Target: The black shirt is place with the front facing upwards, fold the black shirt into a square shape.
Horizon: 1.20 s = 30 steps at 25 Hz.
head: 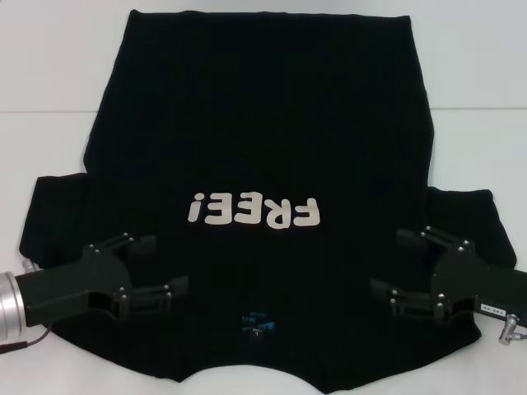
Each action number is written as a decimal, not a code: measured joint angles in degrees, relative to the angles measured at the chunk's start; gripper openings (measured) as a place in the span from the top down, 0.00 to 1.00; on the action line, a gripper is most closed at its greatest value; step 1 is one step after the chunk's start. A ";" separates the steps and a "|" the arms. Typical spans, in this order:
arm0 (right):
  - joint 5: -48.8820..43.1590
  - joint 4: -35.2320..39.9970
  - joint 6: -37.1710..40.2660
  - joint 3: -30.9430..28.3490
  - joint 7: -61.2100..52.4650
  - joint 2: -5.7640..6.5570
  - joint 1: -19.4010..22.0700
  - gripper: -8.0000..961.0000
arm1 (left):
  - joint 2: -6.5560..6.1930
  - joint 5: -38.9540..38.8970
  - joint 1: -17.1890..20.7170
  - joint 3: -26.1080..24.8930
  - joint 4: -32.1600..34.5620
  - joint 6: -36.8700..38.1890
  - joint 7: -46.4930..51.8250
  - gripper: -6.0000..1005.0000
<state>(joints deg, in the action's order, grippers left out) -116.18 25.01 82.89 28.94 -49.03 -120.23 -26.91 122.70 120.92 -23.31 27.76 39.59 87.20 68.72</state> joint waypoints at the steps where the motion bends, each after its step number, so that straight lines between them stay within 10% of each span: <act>1: 0.00 -0.27 -0.34 -0.01 0.10 0.00 -0.27 0.02 | -0.03 0.00 0.03 -0.11 0.01 0.00 0.00 0.07; 15: 1.77 -1.44 -1.24 0.05 0.06 0.03 -1.74 0.02 | -0.56 -0.52 0.59 -4.10 0.06 1.23 4.38 0.07; 25: 3.77 -0.99 -0.23 0.21 -5.61 0.30 -1.51 0.02 | -11.66 3.27 -0.64 -7.13 -1.23 2.65 55.67 0.07; 30: 3.77 -1.07 -0.21 0.50 -5.77 0.27 -1.83 0.02 | -13.83 9.65 -1.33 -5.95 -1.40 -3.92 72.44 0.07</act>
<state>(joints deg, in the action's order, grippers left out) -112.41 23.94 82.67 29.44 -54.80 -119.96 -28.74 108.88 130.57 -24.64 21.81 38.19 83.29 141.16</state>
